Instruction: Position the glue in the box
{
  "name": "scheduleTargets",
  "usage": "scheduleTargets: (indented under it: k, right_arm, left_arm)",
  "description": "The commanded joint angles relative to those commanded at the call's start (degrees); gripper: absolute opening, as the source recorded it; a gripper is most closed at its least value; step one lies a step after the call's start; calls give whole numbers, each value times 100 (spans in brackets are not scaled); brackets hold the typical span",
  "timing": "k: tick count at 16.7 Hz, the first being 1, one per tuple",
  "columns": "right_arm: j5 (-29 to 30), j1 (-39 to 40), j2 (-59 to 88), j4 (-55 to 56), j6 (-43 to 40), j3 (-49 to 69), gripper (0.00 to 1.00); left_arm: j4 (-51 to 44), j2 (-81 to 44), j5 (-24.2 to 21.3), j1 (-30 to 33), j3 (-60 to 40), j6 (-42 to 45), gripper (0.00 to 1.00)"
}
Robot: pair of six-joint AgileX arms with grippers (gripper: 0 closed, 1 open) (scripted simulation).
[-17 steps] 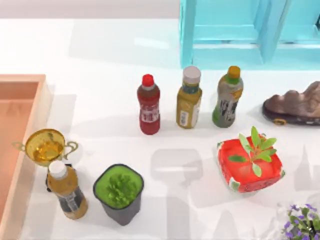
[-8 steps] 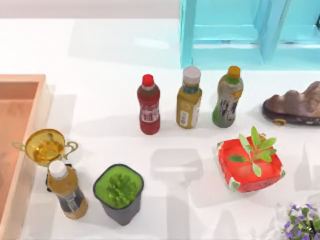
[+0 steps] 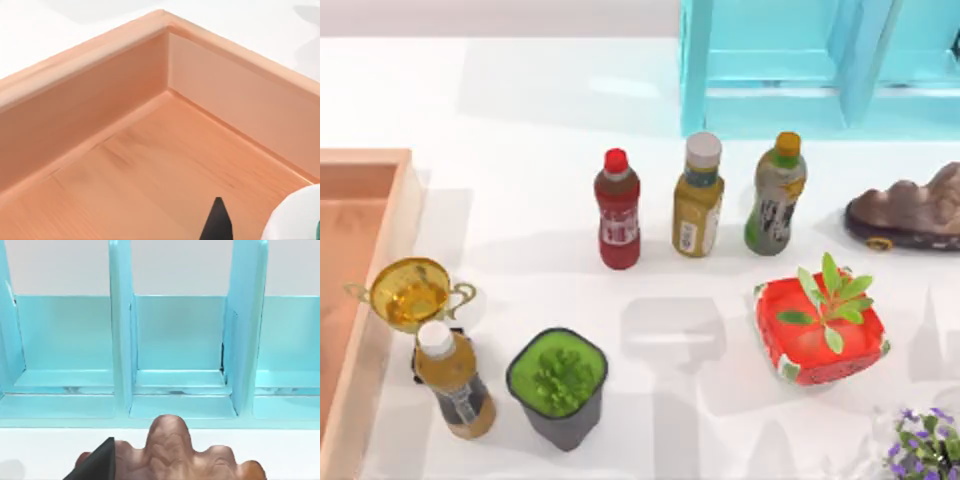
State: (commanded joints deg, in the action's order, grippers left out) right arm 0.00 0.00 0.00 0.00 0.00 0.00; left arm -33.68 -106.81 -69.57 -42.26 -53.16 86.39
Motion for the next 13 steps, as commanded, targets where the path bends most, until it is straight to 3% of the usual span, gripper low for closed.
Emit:
scheduleTargets:
  k: [7,13]
  right_arm:
    - [0,0,0,0,0,0,100]
    - [0,0,0,0,0,0,100]
  left_arm:
    - [0,0,0,0,0,0,98]
    - [0,0,0,0,0,0,100]
